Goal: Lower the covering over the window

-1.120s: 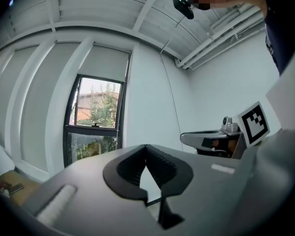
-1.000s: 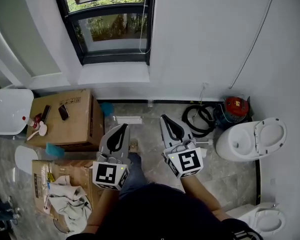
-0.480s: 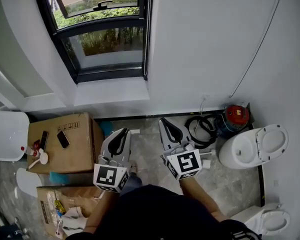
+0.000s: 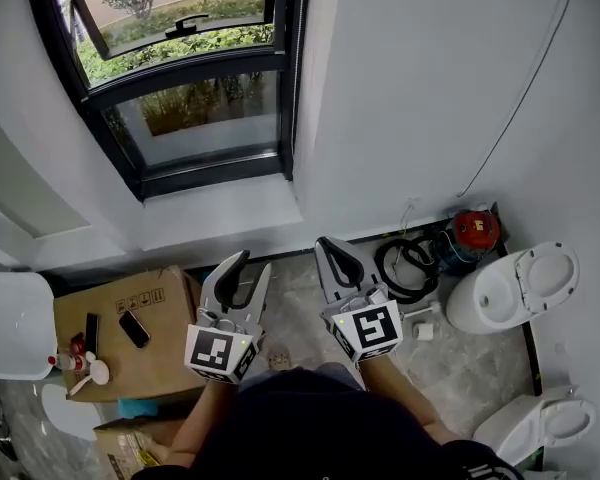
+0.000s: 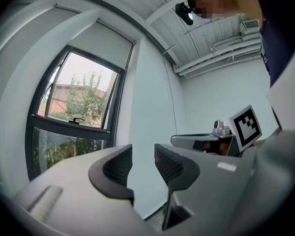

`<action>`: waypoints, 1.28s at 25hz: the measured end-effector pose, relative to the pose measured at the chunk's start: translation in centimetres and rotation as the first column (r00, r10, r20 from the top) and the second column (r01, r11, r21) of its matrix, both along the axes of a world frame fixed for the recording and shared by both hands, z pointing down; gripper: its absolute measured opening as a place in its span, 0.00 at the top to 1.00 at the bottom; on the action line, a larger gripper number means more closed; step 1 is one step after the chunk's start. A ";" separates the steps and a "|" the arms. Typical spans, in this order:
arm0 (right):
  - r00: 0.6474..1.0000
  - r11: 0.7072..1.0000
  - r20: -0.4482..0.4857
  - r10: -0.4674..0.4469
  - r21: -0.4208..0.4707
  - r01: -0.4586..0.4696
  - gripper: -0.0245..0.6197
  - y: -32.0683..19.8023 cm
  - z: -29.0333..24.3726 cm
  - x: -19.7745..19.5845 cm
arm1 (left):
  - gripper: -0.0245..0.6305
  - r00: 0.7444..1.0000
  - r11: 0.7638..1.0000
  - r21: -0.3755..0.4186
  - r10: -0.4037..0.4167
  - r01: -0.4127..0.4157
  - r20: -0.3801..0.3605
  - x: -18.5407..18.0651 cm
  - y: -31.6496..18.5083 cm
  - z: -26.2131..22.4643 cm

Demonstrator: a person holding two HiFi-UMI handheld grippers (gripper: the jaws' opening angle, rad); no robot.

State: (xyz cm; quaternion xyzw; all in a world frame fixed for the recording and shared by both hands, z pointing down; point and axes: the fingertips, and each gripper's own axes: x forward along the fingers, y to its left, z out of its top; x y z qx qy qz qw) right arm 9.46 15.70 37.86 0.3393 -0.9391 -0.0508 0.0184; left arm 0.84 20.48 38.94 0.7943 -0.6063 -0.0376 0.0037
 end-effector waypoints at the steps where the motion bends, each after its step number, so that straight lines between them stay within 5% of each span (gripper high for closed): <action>1: 1.000 1.000 -0.008 0.014 -0.004 -0.014 0.94 -0.2 0.2 -0.3 | 0.77 1.000 1.000 0.001 0.011 -0.011 -0.002 -0.5 -0.5 0.3; 6: 0.998 0.999 -0.052 0.038 -0.028 -0.040 0.94 -1.0 1.9 -1.0 | 0.76 0.998 1.000 -0.016 0.026 -0.027 -0.050 -2.2 -2.3 1.2; 18: 1.000 1.000 -0.015 0.011 0.015 -0.011 0.94 -7.4 1.1 -5.3 | 0.76 0.999 0.999 0.020 0.043 -0.043 -0.022 -5.3 -7.9 0.0; 32: 1.000 0.996 -0.022 -0.016 0.084 0.017 0.94 -23.1 -2.2 -9.6 | 0.76 0.999 0.997 0.054 0.051 -0.050 -0.015 -8.5 -24.5 -3.2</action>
